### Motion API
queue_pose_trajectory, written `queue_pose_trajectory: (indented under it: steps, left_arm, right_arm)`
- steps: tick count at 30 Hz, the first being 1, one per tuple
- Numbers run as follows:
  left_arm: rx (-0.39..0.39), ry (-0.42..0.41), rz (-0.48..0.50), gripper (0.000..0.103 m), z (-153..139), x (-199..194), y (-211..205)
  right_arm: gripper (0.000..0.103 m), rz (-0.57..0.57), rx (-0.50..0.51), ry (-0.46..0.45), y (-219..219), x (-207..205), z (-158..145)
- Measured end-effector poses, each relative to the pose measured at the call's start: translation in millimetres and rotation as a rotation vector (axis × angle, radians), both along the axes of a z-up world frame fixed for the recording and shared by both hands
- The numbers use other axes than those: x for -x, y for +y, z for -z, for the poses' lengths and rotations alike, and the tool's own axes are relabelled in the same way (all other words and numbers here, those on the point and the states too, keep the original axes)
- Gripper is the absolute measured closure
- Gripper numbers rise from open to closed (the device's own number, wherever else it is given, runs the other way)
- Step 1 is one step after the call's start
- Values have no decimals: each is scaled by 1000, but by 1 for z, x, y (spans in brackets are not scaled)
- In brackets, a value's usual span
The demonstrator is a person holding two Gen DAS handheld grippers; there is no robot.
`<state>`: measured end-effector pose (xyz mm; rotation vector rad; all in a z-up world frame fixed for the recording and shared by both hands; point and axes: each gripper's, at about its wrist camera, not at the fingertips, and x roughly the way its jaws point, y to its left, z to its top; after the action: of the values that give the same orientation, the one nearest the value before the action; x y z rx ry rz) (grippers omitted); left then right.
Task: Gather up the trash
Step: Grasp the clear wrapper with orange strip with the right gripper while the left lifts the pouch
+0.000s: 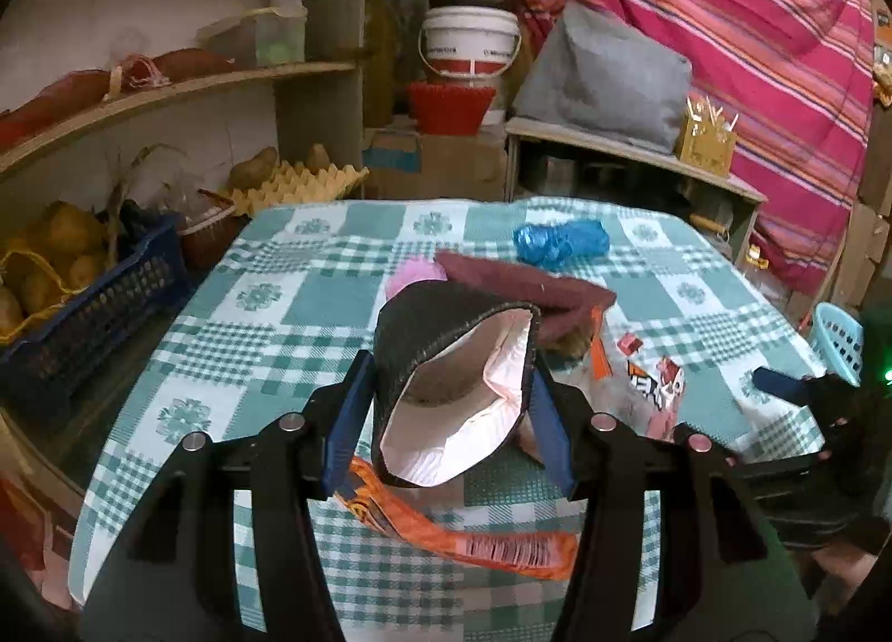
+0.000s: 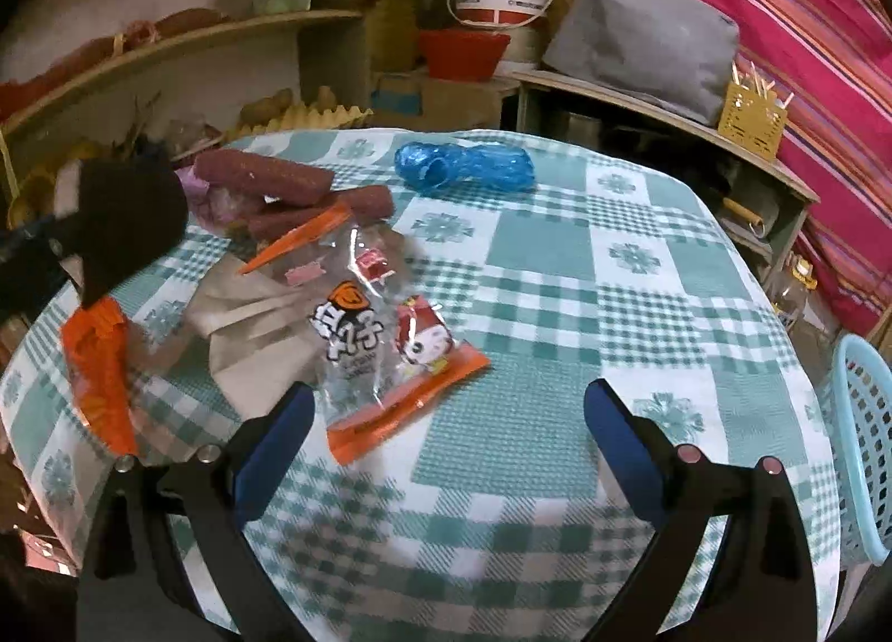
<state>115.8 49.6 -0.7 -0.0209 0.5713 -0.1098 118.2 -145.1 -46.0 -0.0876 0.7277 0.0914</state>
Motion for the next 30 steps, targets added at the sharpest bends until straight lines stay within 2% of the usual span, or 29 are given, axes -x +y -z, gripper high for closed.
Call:
queue_pose_trajectory:
  steps: [5, 13, 14, 16, 18, 26, 30]
  left_arm:
    - [26, -27, -14, 51, -8, 2, 12]
    - [18, -30, -71, 51, -7, -7, 30]
    - [22, -28, -74, 51, -6, -8, 31]
    - [24, -22, -80, 51, -5, -11, 33]
    - [21, -19, -82, 51, -4, -12, 32]
    - [6, -23, -78, 51, -2, -12, 26]
    - [10, -24, -79, 51, -2, -13, 24]
  right_arm:
    - [8, -4, 20, 24, 13, -18, 1]
    - [9, -27, 35, 74, 19, -40, 8]
    - [11, -33, 31, 79, 19, -40, 9]
    - [34, -53, 25, 100, 20, -43, 13]
    - [46, -75, 9, 130, 21, -46, 18]
    - [65, -110, -11, 95, 16, -38, 11]
    - [67, -93, -22, 57, -1, -30, -1]
